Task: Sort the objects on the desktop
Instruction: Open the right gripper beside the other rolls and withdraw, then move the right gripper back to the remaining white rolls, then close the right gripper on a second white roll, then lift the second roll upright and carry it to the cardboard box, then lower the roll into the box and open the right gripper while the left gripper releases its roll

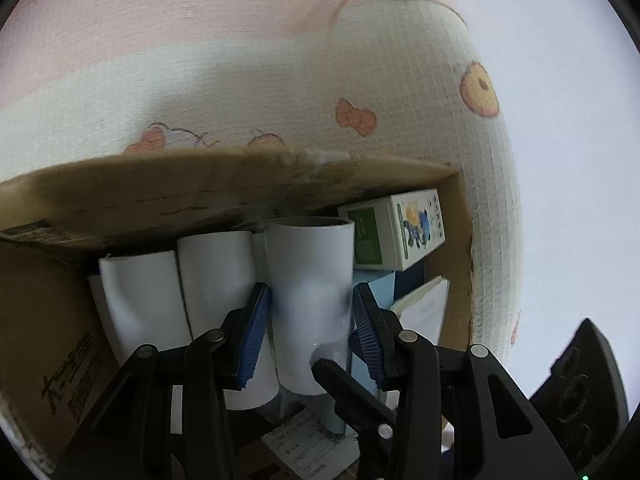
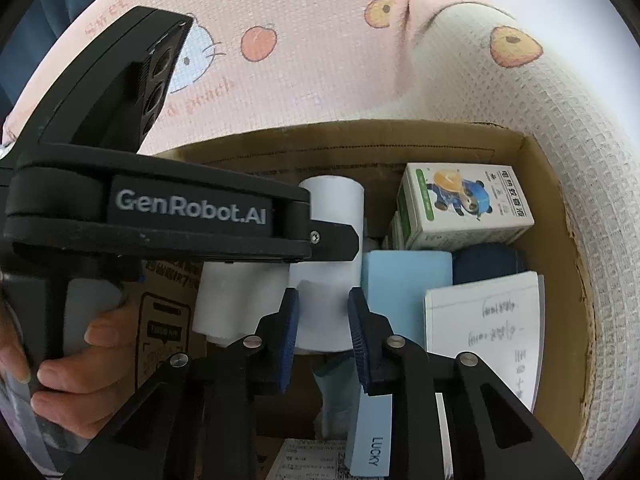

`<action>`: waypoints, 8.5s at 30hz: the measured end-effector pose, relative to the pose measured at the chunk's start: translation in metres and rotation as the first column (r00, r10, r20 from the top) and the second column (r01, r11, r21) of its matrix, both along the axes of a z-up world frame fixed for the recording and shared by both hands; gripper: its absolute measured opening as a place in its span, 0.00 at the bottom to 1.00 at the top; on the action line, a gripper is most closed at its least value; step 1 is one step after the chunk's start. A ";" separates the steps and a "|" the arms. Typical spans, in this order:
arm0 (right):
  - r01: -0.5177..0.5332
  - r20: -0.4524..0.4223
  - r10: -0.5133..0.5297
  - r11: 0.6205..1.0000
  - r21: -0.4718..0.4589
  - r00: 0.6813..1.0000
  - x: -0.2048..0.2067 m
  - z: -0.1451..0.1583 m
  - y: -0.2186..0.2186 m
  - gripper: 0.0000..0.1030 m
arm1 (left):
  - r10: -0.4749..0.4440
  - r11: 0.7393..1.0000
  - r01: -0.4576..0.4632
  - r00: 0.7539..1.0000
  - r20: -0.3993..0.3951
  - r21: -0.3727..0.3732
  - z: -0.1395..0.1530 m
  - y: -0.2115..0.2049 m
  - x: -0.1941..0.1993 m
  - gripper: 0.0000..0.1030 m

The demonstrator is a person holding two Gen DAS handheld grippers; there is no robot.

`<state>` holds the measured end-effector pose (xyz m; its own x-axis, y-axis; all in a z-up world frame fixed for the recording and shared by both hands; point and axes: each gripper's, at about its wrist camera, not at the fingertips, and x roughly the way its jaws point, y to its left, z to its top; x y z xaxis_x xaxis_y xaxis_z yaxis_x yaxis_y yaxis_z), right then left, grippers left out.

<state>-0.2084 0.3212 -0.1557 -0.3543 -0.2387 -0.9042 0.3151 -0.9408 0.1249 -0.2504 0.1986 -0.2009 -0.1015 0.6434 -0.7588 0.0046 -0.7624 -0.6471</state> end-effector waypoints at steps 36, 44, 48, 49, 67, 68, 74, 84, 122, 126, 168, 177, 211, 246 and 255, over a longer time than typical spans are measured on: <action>-0.051 -0.163 0.062 0.996 0.072 0.985 0.101 0.052 -0.057 0.22 | 0.027 0.999 -0.031 0.958 -0.286 -0.012 0.071 -0.079 0.067 0.18; -0.135 -0.178 0.152 0.986 0.102 0.972 0.128 0.063 -0.094 0.22 | -0.066 0.997 0.043 0.920 -0.386 -0.070 0.079 -0.097 0.105 0.18; -0.172 -0.182 0.195 0.976 0.133 0.964 0.138 0.067 -0.116 0.22 | -0.130 0.985 0.060 0.879 -0.459 -0.163 0.080 -0.118 0.127 0.18; -0.179 -0.184 0.203 0.974 0.136 0.962 0.140 0.068 -0.122 0.22 | -0.131 0.984 0.056 0.875 -0.467 -0.170 0.079 -0.123 0.130 0.18; -0.231 -0.115 0.241 0.968 0.097 0.964 0.124 0.034 -0.254 0.22 | 0.116 0.939 -0.244 0.888 -0.445 -0.241 0.020 -0.286 0.162 0.22; -0.243 -0.106 0.253 0.965 0.095 0.962 0.125 0.031 -0.261 0.22 | 0.134 0.935 -0.260 0.888 -0.439 -0.241 0.014 -0.295 0.161 0.22; -0.304 -0.071 0.313 0.947 0.107 0.947 0.123 0.014 -0.300 0.22 | 0.284 0.890 -0.397 0.868 -0.408 -0.223 -0.023 -0.347 0.153 0.25; -0.316 -0.033 0.319 0.947 0.062 0.947 0.096 -0.006 -0.340 0.22 | 0.590 0.789 -0.613 0.775 -0.228 -0.043 -0.078 -0.421 0.134 0.38; 0.164 0.472 -0.063 0.971 -0.175 0.879 -0.024 -0.155 -0.438 0.43 | 0.728 0.666 -0.730 0.681 0.080 0.152 -0.153 -0.461 0.074 0.25; 0.220 0.491 -0.096 0.954 -0.201 0.866 -0.029 -0.162 -0.432 0.44 | 0.726 0.661 -0.730 0.681 0.101 0.173 -0.156 -0.462 0.077 0.25; -0.034 0.207 0.072 0.982 -0.184 0.976 0.037 -0.091 -0.355 0.40 | 0.423 0.818 -0.381 0.906 -0.002 0.431 -0.117 -0.386 0.105 0.59; -0.195 0.107 0.203 0.978 -0.079 0.973 0.090 -0.085 -0.354 0.40 | 0.384 0.850 -0.353 0.923 -0.002 0.391 -0.112 -0.360 0.130 0.58; -0.069 -0.370 -0.018 0.973 -0.221 0.929 0.150 0.062 -0.167 0.40 | 0.005 0.998 0.025 0.875 -0.484 0.054 0.111 -0.172 0.119 0.46; 0.070 -0.095 -0.096 0.968 -0.239 0.991 0.066 0.047 -0.021 0.40 | -0.181 0.983 0.169 0.919 -0.350 -0.065 0.090 -0.008 0.042 0.46; 0.093 0.010 -0.092 0.985 -0.145 0.996 0.036 0.020 -0.022 0.40 | -0.164 0.986 0.155 0.955 -0.247 -0.059 0.053 -0.004 0.022 0.46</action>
